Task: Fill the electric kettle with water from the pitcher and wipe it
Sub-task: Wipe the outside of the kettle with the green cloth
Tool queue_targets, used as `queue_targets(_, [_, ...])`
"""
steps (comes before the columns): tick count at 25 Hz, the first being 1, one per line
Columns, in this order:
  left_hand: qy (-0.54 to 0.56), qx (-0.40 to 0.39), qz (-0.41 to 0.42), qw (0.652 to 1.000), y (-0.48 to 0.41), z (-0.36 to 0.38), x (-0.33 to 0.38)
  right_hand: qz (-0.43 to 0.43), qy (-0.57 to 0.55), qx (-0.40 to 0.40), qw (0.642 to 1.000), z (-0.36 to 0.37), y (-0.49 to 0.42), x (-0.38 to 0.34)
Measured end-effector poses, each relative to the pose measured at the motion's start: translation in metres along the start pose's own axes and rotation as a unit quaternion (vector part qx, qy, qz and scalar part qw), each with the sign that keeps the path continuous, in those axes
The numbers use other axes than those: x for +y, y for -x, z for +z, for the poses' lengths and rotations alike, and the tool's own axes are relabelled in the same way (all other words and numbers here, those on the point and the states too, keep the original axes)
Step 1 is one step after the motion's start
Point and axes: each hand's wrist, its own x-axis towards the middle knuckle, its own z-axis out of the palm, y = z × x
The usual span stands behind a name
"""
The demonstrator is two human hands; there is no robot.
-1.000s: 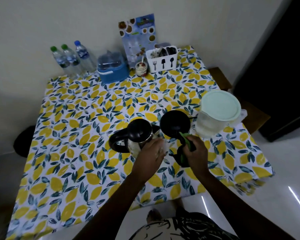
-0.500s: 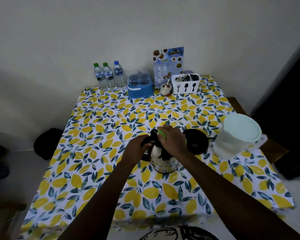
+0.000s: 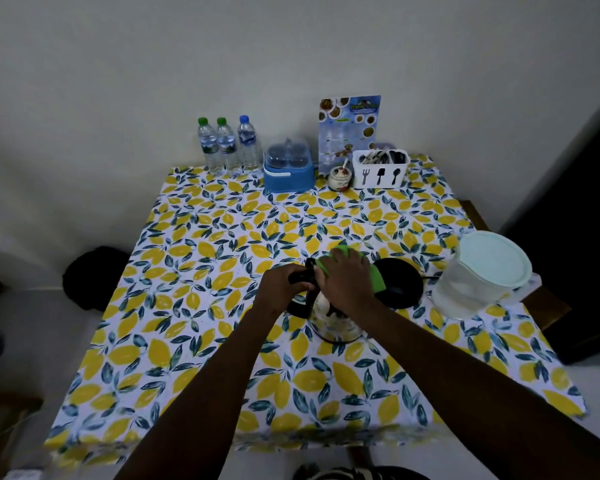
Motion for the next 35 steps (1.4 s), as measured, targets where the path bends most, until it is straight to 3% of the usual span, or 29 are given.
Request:
queue_targets(4, [0.027, -0.005, 0.001, 1.000, 0.002, -0.001, -0.001, 0.066, -0.068, -0.182, 0.979, -0.012, -0.050, 0.002])
queue_targets(8, [-0.043, -0.061, 0.005, 0.997, -0.003, -0.003, 0.007, 0.101, -0.226, -0.322, 0.914, -0.017, -0.080, 0.025])
queue_targets(11, [-0.093, -0.098, -0.004, 0.991, -0.009, -0.001, 0.011, 0.162, -0.328, -0.362, 0.857, -0.022, -0.083, 0.048])
queue_targets(15, [-0.086, -0.079, 0.015, 0.993, -0.006, 0.007, 0.008, 0.233, -0.405, -0.358, 0.809, -0.026, -0.059, 0.086])
queue_targets(16, [-0.082, -0.076, 0.022, 0.993, -0.007, 0.009, 0.007, 0.274, -0.443, -0.342, 0.782, -0.023, -0.046, 0.095])
queue_targets(18, [-0.082, -0.070, 0.029, 0.994, -0.009, 0.011, 0.003, 0.358, -0.588, -0.306, 0.658, -0.011, -0.012, 0.101])
queue_targets(19, [-0.084, -0.068, 0.024, 0.994, -0.010, 0.011, 0.000, 0.376, -0.665, -0.263, 0.589, -0.005, 0.007, 0.096])
queue_targets(21, [-0.077, -0.069, 0.024, 0.994, -0.011, 0.011, -0.002, 0.385, -0.760, -0.124, 0.509, 0.018, 0.039, 0.074])
queue_targets(24, [-0.080, -0.080, 0.035, 0.993, -0.011, 0.008, 0.001, 0.374, -0.779, 0.022, 0.502, 0.049, 0.067, 0.024])
queue_targets(25, [-0.090, -0.092, 0.039, 0.991, -0.013, 0.007, 0.002, 0.393, -0.756, 0.049, 0.522, 0.057, 0.071, 0.008])
queue_targets(28, [-0.097, -0.126, 0.052, 0.986, -0.017, 0.001, 0.000, 0.418, -0.608, 0.101, 0.667, 0.037, 0.067, -0.034])
queue_targets(29, [-0.098, -0.131, 0.057, 0.985, -0.019, 0.000, -0.001, 0.414, -0.584, 0.114, 0.689, 0.026, 0.064, -0.042])
queue_targets(32, [-0.091, -0.146, 0.077, 0.982, -0.018, -0.005, 0.000, 0.399, -0.561, 0.166, 0.706, 0.027, 0.057, -0.035])
queue_targets(35, [-0.085, -0.148, 0.090, 0.981, -0.016, -0.007, 0.002, 0.408, -0.579, 0.200, 0.677, 0.037, 0.060, -0.032])
